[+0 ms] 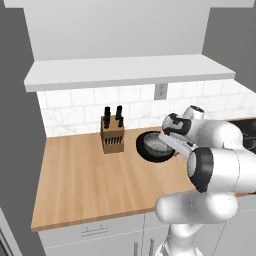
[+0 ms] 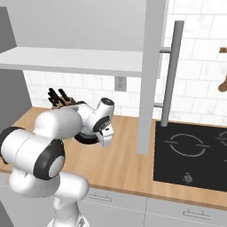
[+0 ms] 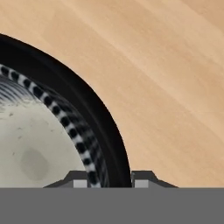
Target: Pick up the bowls on the counter and stack them on top of one another in the open cabinet. Place the smaller bowl on top of the larger bowl.
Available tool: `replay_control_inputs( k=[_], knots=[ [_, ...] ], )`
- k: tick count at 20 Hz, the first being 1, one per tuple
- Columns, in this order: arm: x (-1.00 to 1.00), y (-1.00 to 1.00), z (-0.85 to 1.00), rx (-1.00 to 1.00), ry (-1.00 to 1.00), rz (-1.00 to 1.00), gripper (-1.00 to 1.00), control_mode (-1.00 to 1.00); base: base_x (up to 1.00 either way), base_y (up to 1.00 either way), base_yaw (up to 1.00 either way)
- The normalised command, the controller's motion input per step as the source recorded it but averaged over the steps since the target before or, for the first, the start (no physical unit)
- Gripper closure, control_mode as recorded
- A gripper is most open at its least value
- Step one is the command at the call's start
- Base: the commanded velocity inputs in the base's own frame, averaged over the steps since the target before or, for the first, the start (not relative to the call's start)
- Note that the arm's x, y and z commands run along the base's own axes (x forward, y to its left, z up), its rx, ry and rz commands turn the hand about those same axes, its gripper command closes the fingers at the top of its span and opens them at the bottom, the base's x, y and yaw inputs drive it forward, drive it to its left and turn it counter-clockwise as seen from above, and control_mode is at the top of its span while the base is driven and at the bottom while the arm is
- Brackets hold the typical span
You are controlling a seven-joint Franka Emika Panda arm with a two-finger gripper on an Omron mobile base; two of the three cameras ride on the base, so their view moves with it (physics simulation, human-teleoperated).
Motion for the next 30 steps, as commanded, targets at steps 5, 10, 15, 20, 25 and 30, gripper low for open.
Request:
replay_control_inputs(
  k=[5, 10, 15, 20, 25, 30],
  knots=[
    [-1.00, 0.00, 1.00, 0.00, -0.42, 0.00, 1.00, -1.00, 0.00, 0.00, 0.00],
    [-0.94, 0.00, 1.00, 0.00, -0.41, 0.00, 1.00, -1.00, 0.00, 0.00, 0.00],
    [-0.76, 0.04, 1.00, 0.00, -0.34, 0.00, 1.00, -1.00, 0.00, 0.00, 0.00],
    [-0.66, 0.00, 1.00, 0.00, -0.25, 0.00, 1.00, -1.00, 0.00, 0.00, 0.00],
    [-0.22, 0.05, 1.00, 0.00, -0.15, 0.00, 1.00, -1.00, 0.00, 0.00, 0.00],
    [0.31, 0.16, 1.00, 0.00, -0.01, -0.02, 1.00, -1.00, 0.00, 0.00, 0.00]
  ],
)
